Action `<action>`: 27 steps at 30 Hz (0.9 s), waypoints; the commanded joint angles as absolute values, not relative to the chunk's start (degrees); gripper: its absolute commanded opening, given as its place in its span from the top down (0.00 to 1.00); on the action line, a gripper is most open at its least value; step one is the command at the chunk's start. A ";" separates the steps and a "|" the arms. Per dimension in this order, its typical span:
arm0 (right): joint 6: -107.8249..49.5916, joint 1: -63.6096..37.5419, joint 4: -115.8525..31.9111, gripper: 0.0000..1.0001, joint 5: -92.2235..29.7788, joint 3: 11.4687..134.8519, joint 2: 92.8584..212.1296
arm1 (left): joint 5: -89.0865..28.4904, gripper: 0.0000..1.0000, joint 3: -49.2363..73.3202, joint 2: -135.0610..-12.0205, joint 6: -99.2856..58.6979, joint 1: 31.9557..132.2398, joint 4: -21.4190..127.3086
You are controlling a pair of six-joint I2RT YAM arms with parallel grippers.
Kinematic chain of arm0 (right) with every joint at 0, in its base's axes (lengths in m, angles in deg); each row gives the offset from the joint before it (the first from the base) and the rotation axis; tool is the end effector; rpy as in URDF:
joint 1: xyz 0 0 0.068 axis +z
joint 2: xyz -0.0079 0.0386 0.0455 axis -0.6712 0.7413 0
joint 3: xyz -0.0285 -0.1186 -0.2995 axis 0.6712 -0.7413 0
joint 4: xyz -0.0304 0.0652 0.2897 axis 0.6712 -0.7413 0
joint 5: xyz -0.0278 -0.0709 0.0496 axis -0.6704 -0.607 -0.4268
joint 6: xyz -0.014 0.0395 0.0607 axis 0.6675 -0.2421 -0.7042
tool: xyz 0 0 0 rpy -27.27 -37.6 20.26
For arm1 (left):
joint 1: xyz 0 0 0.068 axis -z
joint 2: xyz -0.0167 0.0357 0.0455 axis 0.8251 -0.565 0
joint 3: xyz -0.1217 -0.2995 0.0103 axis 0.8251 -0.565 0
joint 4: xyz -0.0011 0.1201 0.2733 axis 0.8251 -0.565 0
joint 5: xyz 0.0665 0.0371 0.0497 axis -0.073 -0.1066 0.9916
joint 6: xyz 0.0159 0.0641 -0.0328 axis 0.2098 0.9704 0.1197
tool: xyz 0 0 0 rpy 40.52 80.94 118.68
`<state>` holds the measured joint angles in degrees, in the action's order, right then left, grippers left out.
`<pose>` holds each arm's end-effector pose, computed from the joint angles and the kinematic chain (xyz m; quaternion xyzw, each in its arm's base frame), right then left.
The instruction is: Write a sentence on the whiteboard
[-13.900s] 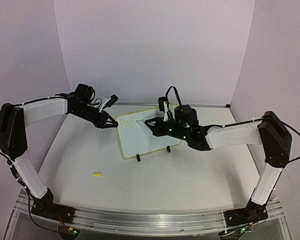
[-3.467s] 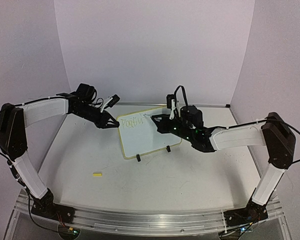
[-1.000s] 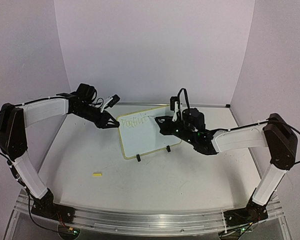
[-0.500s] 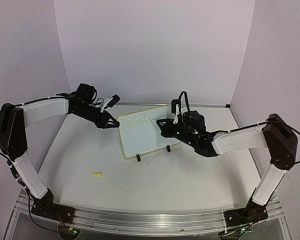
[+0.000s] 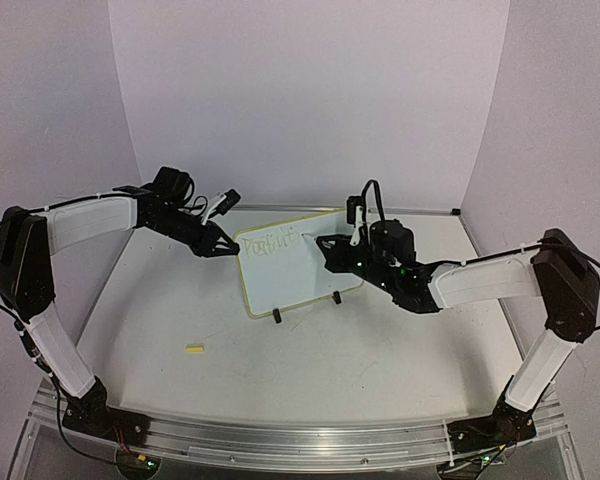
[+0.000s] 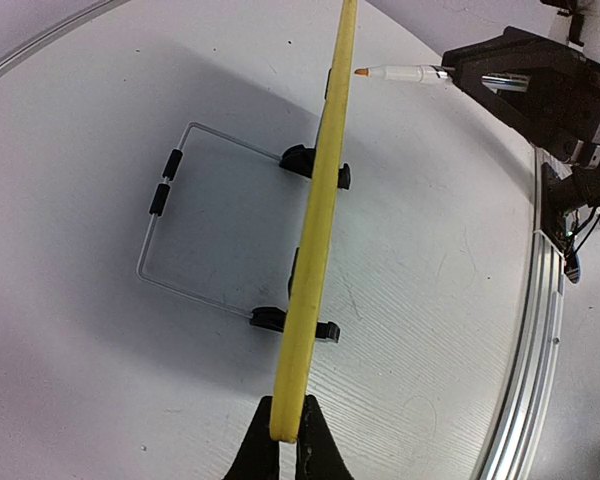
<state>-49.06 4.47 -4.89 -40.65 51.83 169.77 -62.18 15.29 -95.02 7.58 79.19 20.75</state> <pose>0.3080 0.3231 0.2538 -0.1196 0.7427 0.3842 0.5353 0.3687 -0.2044 0.2842 0.4087 0.7952 -0.3431 0.2880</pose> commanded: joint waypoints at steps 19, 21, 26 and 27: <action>-46.51 4.33 -3.75 1.00 -44.22 54.88 170.85 | -59.24 1.00 16.25 -96.05 9.17 80.38 16.96; -46.64 4.33 -3.73 1.00 -43.92 54.99 171.26 | -59.22 1.00 16.25 -96.04 9.21 80.42 16.98; -47.42 4.32 -3.75 1.00 -42.79 54.49 171.83 | -59.22 1.00 16.25 -96.05 9.27 80.38 16.90; -47.61 4.33 -3.76 1.00 -42.56 54.33 171.86 | -59.22 1.00 16.25 -96.08 9.24 80.38 16.89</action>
<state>-47.40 4.47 -4.93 -42.86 52.79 170.52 -62.03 15.45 -95.02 7.58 79.30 20.70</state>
